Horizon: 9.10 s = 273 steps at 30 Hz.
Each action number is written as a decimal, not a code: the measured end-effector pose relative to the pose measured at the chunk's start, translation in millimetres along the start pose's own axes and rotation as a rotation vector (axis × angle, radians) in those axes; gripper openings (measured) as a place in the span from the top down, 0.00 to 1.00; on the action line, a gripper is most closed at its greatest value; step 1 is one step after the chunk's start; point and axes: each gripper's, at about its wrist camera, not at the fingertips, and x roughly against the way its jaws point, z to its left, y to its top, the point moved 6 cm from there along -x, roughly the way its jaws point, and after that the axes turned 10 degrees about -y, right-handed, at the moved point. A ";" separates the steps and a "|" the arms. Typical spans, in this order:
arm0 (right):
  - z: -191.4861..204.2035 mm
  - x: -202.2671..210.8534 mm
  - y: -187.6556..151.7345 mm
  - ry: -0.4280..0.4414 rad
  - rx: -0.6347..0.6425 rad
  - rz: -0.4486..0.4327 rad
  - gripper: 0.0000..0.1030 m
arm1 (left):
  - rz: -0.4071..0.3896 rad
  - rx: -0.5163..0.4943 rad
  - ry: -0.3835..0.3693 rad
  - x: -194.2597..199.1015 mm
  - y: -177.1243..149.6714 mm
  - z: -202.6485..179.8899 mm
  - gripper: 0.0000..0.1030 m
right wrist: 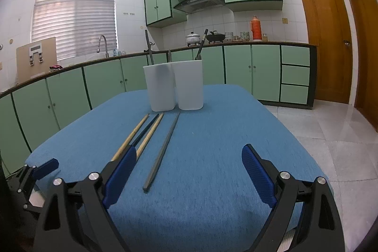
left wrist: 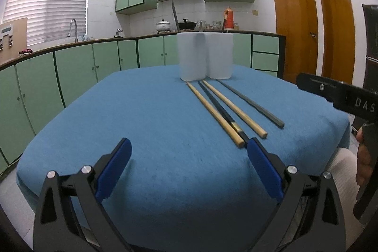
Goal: Organize utensils
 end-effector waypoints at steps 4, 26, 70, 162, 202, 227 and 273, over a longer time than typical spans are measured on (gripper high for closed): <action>-1.2 0.1 -0.6 -0.001 -0.001 -0.001 0.14 | 0.007 0.005 -0.005 -4.1 1.9 -2.5 0.08; -6.4 0.1 -1.9 0.001 -0.015 -0.002 0.14 | 0.023 0.031 0.014 -17.8 6.8 -1.5 0.11; 3.9 -7.8 -9.8 0.029 0.034 0.019 0.27 | -0.010 0.073 0.002 -29.6 8.0 -12.2 0.94; 17.1 -0.9 209.8 0.229 0.110 -0.070 0.95 | -0.136 -0.006 -0.137 19.4 233.7 25.7 0.94; 12.4 -189.3 296.0 0.184 -0.030 -0.098 0.95 | -0.197 -0.006 -0.103 -171.7 346.3 54.0 0.94; 4.5 -199.0 262.4 0.133 -0.026 -0.060 0.87 | -0.161 0.033 -0.107 -175.2 320.7 67.2 0.62; 21.6 -17.5 27.5 0.022 0.012 0.006 0.08 | -0.018 0.080 0.008 -15.3 63.4 58.7 0.10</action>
